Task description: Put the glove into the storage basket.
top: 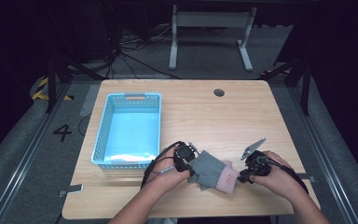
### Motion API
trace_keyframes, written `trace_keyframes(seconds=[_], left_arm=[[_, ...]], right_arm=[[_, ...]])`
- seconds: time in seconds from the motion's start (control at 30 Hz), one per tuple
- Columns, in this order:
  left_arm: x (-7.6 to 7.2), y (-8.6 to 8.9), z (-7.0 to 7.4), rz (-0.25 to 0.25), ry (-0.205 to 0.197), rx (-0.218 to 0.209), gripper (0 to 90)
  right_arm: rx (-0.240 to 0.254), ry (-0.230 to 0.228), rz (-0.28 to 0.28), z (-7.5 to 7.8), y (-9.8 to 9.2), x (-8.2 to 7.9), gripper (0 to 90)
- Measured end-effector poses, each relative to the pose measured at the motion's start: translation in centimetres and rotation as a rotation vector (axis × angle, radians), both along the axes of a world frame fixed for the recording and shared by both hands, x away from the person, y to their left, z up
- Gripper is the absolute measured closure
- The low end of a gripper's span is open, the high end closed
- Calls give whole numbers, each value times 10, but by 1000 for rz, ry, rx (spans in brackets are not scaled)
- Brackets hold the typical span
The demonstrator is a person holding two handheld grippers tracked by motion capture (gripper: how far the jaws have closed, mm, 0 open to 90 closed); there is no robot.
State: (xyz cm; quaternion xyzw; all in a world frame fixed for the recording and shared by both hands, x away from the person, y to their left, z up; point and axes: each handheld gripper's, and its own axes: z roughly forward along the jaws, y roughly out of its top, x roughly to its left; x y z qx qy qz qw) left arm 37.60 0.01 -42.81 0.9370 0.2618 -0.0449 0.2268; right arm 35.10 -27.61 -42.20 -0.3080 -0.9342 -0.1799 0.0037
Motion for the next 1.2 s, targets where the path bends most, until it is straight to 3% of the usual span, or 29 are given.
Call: trace_keyframes(seconds=[0.17,0.6,0.83,1.0,1.1,1.2], left_arm=[[0,0,1,8,2,7,867],[0,-2,1,3,-3,29,884],[-1,-2,1,3,4,21,884],[-2,-2,2,-3,-4,17,885],[-2,-1,3,3,-4,10,887],[-4,0,7,4,-5,4,889]], right_arm=[[13,-11,1,5,-1,-2,719],[14,-18,14,9,2,-3,709],[25,-32,16,10,1,-3,703],[22,-40,28,7,6,-2,772],[24,-47,24,10,7,-3,855],[44,-65,7,16,6,-5,865]])
